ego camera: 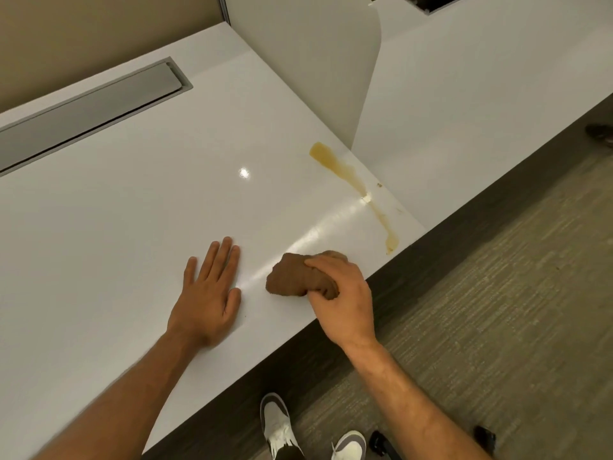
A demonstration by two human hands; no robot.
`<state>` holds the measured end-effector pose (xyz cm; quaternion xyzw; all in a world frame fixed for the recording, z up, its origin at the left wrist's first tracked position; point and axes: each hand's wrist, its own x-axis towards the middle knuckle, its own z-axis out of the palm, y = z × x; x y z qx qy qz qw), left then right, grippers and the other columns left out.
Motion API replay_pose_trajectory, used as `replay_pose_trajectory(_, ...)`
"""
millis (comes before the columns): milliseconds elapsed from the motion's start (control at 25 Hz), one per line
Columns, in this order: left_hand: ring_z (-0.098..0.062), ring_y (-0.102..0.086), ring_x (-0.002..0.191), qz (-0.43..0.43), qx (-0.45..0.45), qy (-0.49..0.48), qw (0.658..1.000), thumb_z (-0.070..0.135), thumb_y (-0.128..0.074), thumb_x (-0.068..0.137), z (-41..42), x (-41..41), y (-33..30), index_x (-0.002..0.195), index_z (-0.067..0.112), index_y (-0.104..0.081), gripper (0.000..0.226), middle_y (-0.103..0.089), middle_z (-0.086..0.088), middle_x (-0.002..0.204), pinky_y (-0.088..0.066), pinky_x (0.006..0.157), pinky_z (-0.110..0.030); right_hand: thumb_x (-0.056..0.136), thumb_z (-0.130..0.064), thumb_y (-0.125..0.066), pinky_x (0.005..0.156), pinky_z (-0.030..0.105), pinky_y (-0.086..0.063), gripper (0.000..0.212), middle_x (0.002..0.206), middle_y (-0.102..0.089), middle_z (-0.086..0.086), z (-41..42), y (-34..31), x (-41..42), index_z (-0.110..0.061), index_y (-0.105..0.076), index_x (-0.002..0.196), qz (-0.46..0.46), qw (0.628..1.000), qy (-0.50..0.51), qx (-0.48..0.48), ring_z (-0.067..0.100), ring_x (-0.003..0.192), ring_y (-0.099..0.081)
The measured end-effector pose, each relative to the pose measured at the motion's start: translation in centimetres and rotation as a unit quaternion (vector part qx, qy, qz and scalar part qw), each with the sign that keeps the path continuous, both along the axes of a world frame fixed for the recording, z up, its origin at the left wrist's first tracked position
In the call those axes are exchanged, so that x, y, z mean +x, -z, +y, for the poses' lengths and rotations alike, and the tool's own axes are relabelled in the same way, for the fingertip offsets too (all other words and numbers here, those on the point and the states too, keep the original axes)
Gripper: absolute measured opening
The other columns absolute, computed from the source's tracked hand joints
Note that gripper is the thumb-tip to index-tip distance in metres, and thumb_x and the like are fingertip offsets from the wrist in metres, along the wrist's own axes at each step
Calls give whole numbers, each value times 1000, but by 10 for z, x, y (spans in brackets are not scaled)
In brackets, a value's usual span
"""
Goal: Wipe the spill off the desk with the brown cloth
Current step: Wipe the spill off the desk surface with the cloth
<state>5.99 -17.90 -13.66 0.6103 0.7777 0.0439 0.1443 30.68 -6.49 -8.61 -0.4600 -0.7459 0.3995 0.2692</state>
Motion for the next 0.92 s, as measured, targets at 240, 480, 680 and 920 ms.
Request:
replay_pose_trajectory(240,-13,14,162,8,-5,-5,1000,42,-19,103,0,0,0,167,24,7,72,16,7,176,14,130,-42,87,-1,-68,104,40,-54,56,135,-60,-1,60,-27,20,-27,-62,136,108,956,271,-35,12,122,-57)
replay_pose_trajectory(480,-14,16,162,14,-8,-1,1000,44,-17,103,1,2,-3,167,23,9,72,16,5,175,21,127,-36,97,-60,-49,110,65,-31,79,166,-19,13,85,10,25,-31,-15,162,-402,912,74,40,49,139,-31)
replay_pose_trajectory(680,-14,21,161,13,-19,1,1000,44,-16,102,2,2,-6,166,22,14,73,22,4,174,22,126,-37,89,-68,-55,117,64,-23,88,164,-28,13,99,25,22,-28,-21,160,-386,915,93,77,44,143,-32)
replay_pose_trajectory(920,-14,19,161,9,-20,0,1000,43,-18,103,1,2,-5,166,23,13,73,20,4,175,15,129,-43,96,-50,-53,109,62,-33,76,162,-31,17,73,28,-10,-26,-20,160,-408,898,78,146,47,134,-42)
